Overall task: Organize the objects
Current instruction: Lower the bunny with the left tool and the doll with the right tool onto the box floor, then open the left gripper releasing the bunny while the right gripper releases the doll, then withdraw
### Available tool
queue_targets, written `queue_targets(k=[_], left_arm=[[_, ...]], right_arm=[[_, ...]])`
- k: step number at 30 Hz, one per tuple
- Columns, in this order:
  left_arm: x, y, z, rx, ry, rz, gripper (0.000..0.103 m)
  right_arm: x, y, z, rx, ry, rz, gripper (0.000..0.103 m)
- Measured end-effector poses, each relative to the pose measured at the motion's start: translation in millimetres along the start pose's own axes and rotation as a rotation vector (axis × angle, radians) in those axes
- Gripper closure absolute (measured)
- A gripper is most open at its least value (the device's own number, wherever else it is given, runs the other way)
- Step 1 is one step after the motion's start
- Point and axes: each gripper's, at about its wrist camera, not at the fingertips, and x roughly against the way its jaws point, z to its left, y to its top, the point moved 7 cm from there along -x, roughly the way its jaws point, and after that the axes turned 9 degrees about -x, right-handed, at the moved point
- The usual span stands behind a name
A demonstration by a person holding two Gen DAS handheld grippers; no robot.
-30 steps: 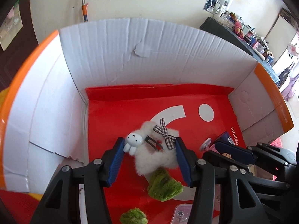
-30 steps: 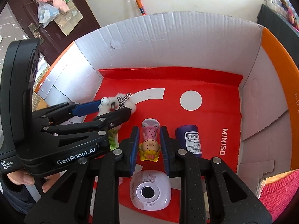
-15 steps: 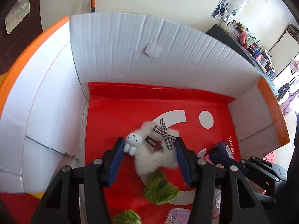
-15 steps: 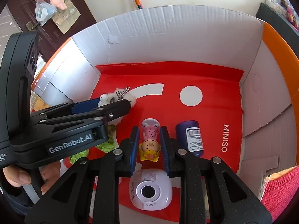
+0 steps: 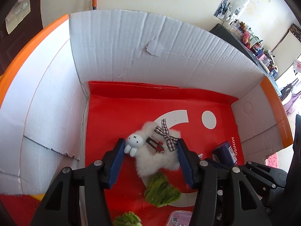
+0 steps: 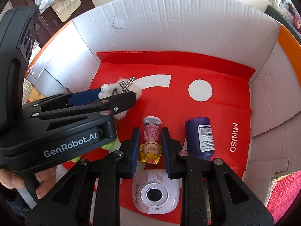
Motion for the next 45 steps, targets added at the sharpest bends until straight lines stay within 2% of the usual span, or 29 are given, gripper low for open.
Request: queue_targets(k=[14, 32, 45], left_arm=[[0.6, -2.3, -3.2, -0.011, 0.003, 0.004, 0.041], [1.5, -3.0, -3.6, -0.010, 0.002, 0.004, 0.040], [14.4, -4.0, -9.1, -0.012, 0.001, -0.015, 0.038]], right_arm=[[1.0, -2.1, -0.8, 0.006, -0.015, 0.008, 0.081], [-10.4, -9.5, 10.4, 0.012, -0.035, 0.001, 0.081], [-2.5, -12.2, 16.6, -0.011, -0.055, -0.036, 0.081]])
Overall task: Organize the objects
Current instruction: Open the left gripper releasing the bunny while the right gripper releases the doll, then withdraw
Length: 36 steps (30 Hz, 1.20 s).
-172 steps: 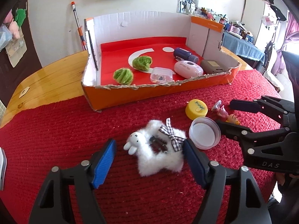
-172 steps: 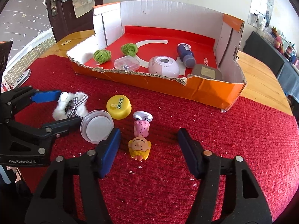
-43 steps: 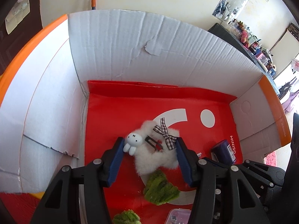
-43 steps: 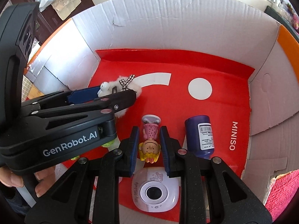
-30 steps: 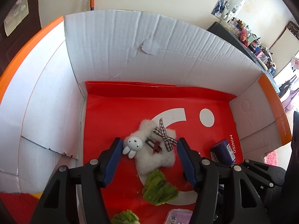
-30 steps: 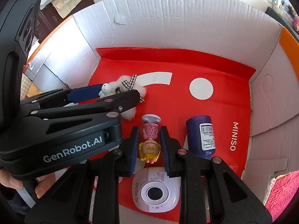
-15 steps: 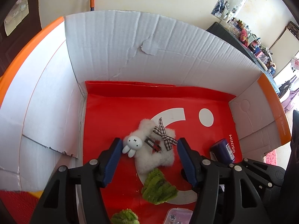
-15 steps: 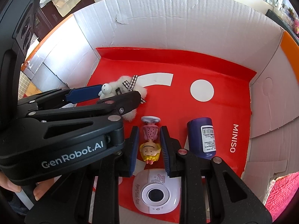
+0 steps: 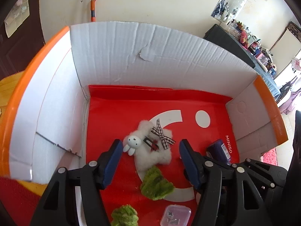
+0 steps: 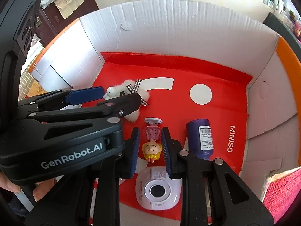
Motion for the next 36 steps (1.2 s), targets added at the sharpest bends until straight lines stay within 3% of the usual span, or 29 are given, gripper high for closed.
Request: queue_targets(k=[11, 14, 24, 27, 29, 30, 36], left_arm=[[28.4, -8.8, -11.2, -0.003, 0.007, -0.048, 0.037], [42.3, -14.6, -15.3, -0.011, 0.018, -0.082, 0.031], [90.2, -56.7, -26.8, -0.078, 0.060, -0.218, 0.025], [104.0, -70.7, -30.1, -0.101, 0.066, -0.253, 0.022], [113.1, -80.1, -32.1, -0.115, 0.080, -0.279, 0.021], [116.8, -83.4, -33.1, -0.121, 0.085, -0.288, 0.021], [135.8, -108.4, -38.1, -0.141, 0.105, -0.342, 0.011]], right_arm=[[37.7, -7.6, -11.0, -0.029, 0.004, -0.082, 0.081], [53.1, -16.7, -14.6, -0.039, 0.005, -0.117, 0.081], [108.0, -50.2, -24.7, -0.055, 0.000, -0.253, 0.080], [119.0, -61.2, -27.5, -0.067, 0.000, -0.285, 0.072], [127.4, -69.2, -28.6, -0.070, 0.000, -0.312, 0.037], [127.3, -70.5, -26.5, -0.065, -0.003, -0.328, 0.033], [142.1, -90.8, -26.3, -0.054, -0.028, -0.378, 0.033]])
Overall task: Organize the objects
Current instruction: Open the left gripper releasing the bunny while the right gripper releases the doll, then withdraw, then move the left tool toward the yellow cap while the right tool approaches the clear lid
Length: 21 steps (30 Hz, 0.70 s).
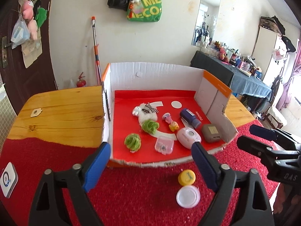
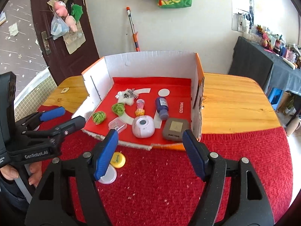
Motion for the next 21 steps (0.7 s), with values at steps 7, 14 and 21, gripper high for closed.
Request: queue_targets(k=[7, 14, 21], left_arm=[[15.7, -26.1, -7.7, -0.004, 0.008, -0.015, 0.006], [15.3, -47.9, -13.8, 0.001, 0.013, 0.002, 0.003], [1.0, -73.8, -17.0, 0.017, 0.009, 0.058, 0.003]], right_arm=[[7.2, -23.6, -3.5, 0.006, -0.011, -0.001, 0.032], [1.5, -48.3, -9.7, -0.009, -0.017, 0.027, 0.029], [-16.9, -73.0, -19.8, -0.034, -0.032, 0.078, 0.028]])
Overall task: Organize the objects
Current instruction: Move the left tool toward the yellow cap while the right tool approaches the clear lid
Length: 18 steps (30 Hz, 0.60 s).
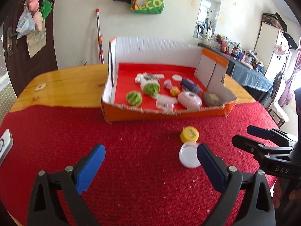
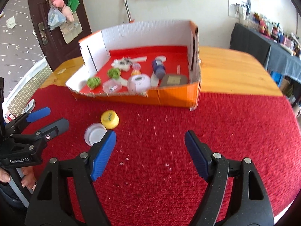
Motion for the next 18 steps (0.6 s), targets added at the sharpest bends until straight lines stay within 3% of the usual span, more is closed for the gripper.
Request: queue_targets(k=[18], left_arm=[[-15.5, -15.5, -4.4, 0.010, -0.020, 0.064, 0.003]], right_arm=[[-16.7, -8.8, -12.1, -0.034, -0.002, 0.049, 0.028]])
